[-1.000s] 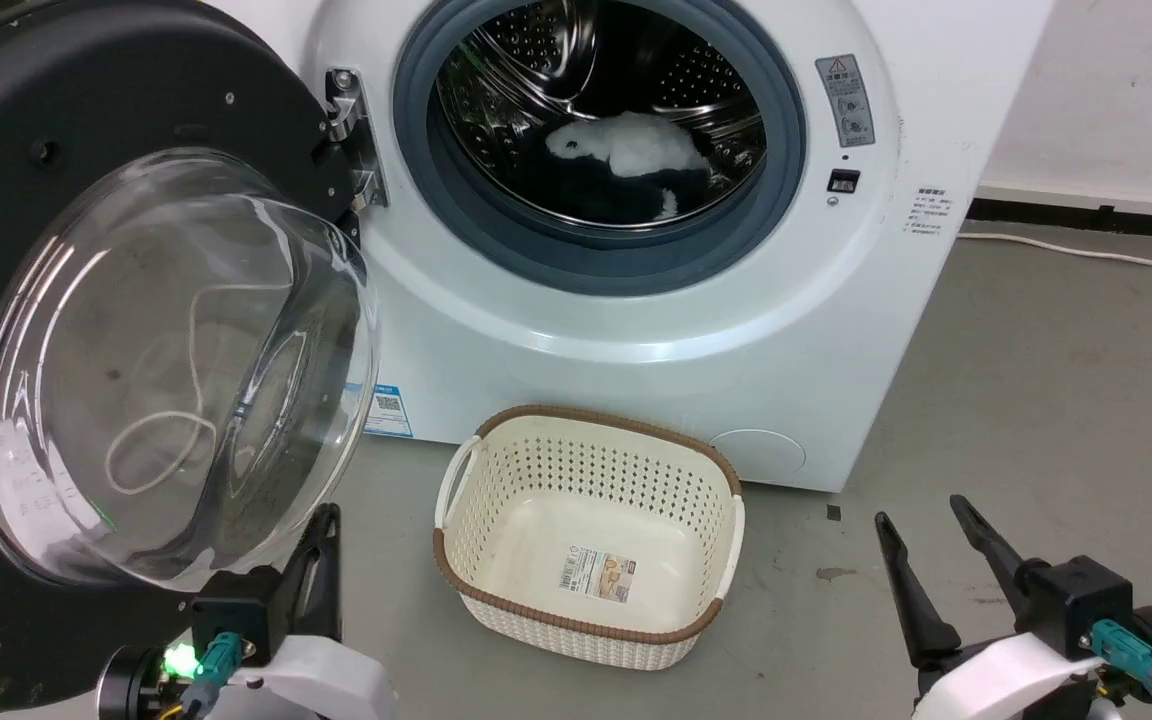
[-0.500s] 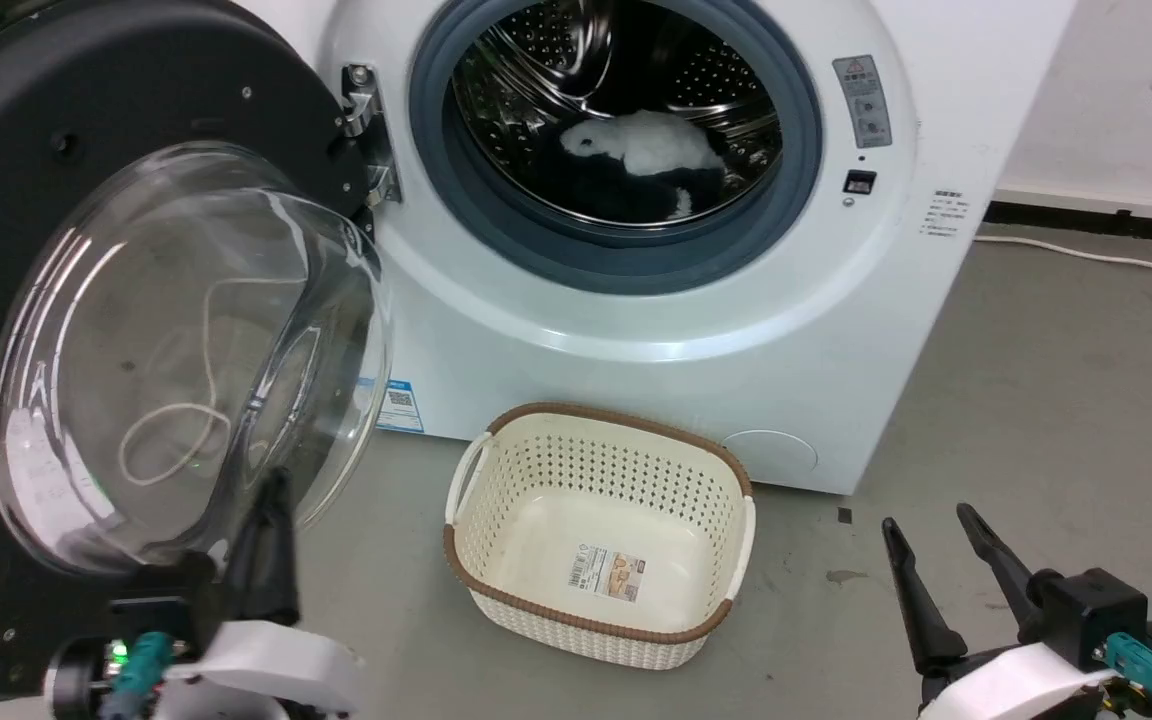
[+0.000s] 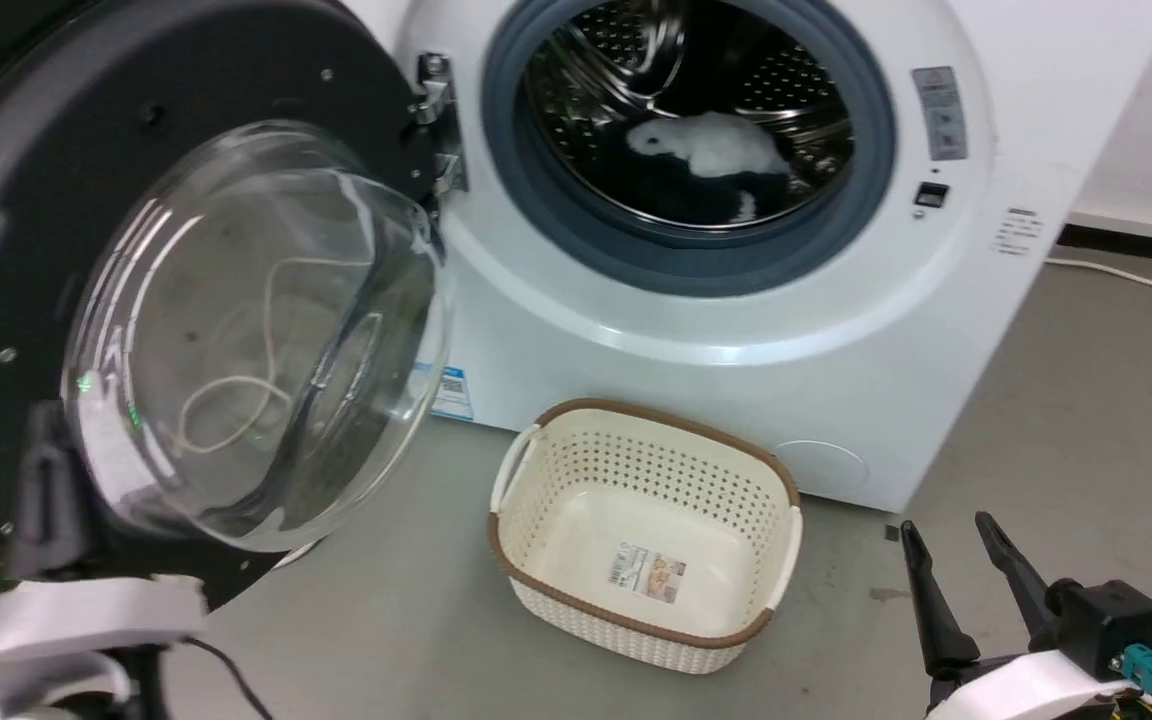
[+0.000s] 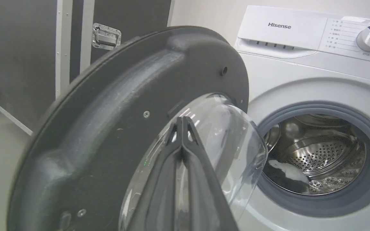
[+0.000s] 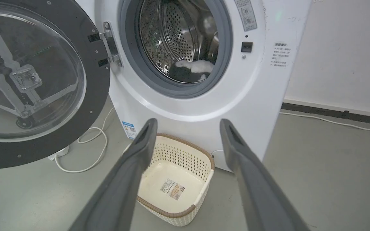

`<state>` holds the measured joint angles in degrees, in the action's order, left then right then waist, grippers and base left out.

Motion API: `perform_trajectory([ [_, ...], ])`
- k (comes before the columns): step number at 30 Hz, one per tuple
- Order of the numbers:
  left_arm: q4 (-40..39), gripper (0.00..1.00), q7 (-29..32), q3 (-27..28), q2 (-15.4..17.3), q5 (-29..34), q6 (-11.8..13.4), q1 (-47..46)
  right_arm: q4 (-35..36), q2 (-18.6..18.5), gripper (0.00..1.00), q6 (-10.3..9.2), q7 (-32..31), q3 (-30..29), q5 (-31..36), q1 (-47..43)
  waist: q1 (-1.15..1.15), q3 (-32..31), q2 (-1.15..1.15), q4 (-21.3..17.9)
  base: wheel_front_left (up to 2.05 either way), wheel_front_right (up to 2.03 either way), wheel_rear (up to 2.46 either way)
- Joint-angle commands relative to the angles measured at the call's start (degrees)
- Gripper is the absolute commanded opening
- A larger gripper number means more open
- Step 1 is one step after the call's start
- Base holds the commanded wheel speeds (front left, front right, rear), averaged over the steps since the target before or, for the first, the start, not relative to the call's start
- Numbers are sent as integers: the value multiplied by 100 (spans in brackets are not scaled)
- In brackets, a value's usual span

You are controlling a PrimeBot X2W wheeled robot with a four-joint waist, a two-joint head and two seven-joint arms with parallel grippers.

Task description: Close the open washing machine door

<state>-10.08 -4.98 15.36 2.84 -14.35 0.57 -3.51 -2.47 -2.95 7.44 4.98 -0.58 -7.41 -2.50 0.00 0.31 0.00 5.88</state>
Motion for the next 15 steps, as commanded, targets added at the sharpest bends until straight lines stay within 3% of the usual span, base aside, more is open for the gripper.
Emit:
perform_trajectory([
  [1,-60,0,-50,122,4,-82,0,-124,-25,3,100,2,55,-7,-61,-93,0,4,0,69,0,0,0],
  [6,20,0,-110,789,4,-293,-37,-411,-64,3,100,2,115,-15,-128,-96,0,37,0,283,0,0,0],
  [11,261,0,-170,1312,5,-342,-240,-718,-103,3,100,2,175,-9,-165,-59,0,128,0,448,0,0,0],
  [15,608,0,-218,1650,264,-288,-297,-931,-123,4,100,2,222,-18,-168,0,0,245,0,524,0,0,0],
])
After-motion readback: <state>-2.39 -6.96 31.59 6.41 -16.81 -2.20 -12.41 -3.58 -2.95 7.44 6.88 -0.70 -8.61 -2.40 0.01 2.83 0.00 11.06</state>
